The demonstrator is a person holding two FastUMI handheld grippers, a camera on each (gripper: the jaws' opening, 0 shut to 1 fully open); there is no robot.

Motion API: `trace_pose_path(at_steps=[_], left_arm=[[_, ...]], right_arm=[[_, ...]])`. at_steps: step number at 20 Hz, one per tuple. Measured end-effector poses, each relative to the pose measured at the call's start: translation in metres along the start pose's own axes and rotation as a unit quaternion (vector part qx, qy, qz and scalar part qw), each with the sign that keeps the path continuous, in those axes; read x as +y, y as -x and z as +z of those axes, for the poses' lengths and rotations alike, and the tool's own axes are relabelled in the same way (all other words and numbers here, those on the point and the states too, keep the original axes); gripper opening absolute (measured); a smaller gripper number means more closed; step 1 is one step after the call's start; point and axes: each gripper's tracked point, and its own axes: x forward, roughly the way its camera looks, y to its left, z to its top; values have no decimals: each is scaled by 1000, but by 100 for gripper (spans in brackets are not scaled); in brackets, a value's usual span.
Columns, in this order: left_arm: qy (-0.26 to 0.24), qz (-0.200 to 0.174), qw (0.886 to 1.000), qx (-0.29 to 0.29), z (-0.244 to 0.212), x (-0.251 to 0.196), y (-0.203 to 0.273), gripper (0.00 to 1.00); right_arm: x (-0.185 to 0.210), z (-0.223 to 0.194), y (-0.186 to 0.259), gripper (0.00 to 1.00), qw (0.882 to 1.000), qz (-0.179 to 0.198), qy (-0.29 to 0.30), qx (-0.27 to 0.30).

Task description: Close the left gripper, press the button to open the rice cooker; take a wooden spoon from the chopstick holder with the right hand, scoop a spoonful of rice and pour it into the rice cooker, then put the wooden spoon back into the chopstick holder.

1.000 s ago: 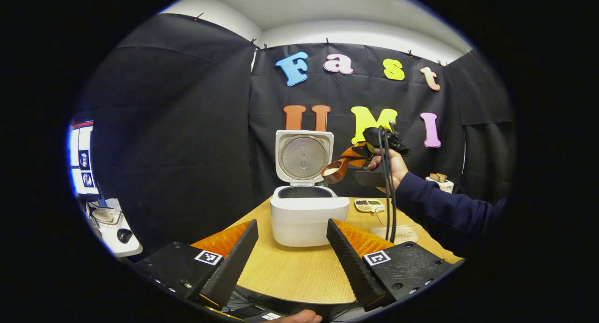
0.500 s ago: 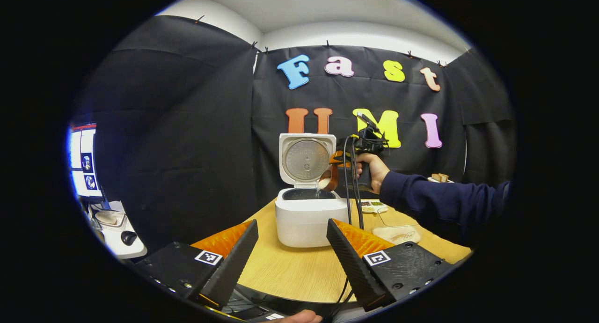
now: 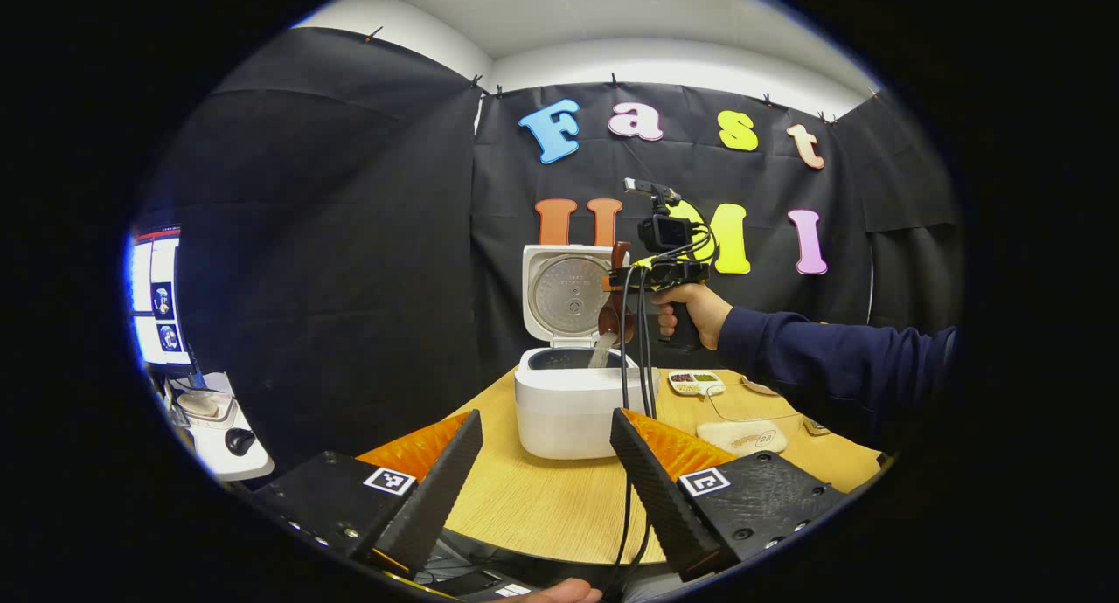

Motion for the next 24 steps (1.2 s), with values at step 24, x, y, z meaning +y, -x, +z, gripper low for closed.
trace_pose_path(at_steps=[24], left_arm=[[-12,-6,1000,-20,19,-38,-17,94]], right_arm=[[-129,4,154,9,996,-81,-2,-38]])
